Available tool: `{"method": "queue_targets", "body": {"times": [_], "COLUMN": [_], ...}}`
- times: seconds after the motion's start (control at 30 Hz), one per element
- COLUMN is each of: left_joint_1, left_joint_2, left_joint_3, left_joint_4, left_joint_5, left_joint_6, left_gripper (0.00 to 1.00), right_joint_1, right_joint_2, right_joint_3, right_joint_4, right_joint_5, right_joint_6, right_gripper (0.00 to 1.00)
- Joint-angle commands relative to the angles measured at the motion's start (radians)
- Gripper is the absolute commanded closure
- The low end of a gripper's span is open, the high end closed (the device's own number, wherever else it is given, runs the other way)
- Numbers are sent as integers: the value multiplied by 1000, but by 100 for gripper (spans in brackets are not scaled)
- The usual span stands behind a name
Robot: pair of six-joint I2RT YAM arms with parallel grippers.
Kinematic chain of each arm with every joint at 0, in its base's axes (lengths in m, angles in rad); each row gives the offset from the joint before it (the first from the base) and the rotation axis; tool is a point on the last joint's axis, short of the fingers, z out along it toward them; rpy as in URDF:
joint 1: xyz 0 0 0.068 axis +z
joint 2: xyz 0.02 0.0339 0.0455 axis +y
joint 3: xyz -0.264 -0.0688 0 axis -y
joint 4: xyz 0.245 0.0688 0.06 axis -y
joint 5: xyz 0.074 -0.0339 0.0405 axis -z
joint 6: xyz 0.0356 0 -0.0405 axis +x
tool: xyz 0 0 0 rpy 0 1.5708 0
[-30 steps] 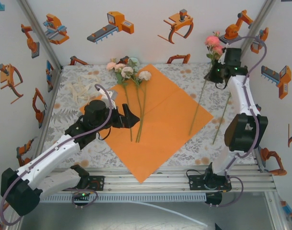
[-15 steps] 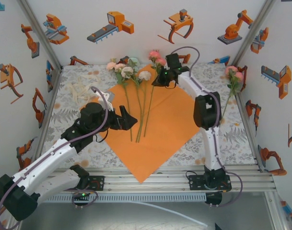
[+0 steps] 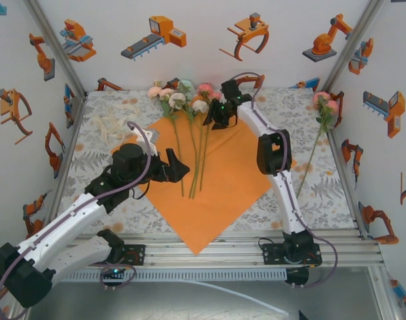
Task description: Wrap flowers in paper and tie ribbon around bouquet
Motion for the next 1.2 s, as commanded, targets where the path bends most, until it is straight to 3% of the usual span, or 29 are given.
{"method": "queue_targets", "body": {"times": [0.0,0.13,0.3,0.47,0.57,0.67,0.77,1.03,1.17], "left_joint_1": [-1,-2,-2,-2,-1,0,-1,10,22], "left_joint_2": [14,4,-8,-23,-25,-19,-9,33,57], "left_joint_3": [7,-17,-41,-69,-78,-78,-74,-61,-58], "left_joint_4": [37,78,130,174,185,179,163,165,196], "left_joint_5": [29,47,93,143,149,140,128,101,100], "left_joint_6": [25,29,46,57,63,78,98,116,104], "left_gripper": [2,2,2,3,3,3,3,3,3], "right_joint_1": [-12,-64,-189,-421,-578,-692,-745,-755,-754], "right_joint_2": [-197,-379,-677,-918,-968,-921,-815,-500,-415], "right_joint_3": [-32,-108,-393,-759,-910,-957,-920,-672,-616], "right_joint_4": [-44,-121,-80,83,153,178,169,77,31], "right_joint_5": [43,137,323,396,403,381,375,362,381], "right_joint_6": [-120,-232,-331,-382,-352,-331,-331,-297,-304], "right_gripper": [47,46,45,45,45,45,46,49,53]}}
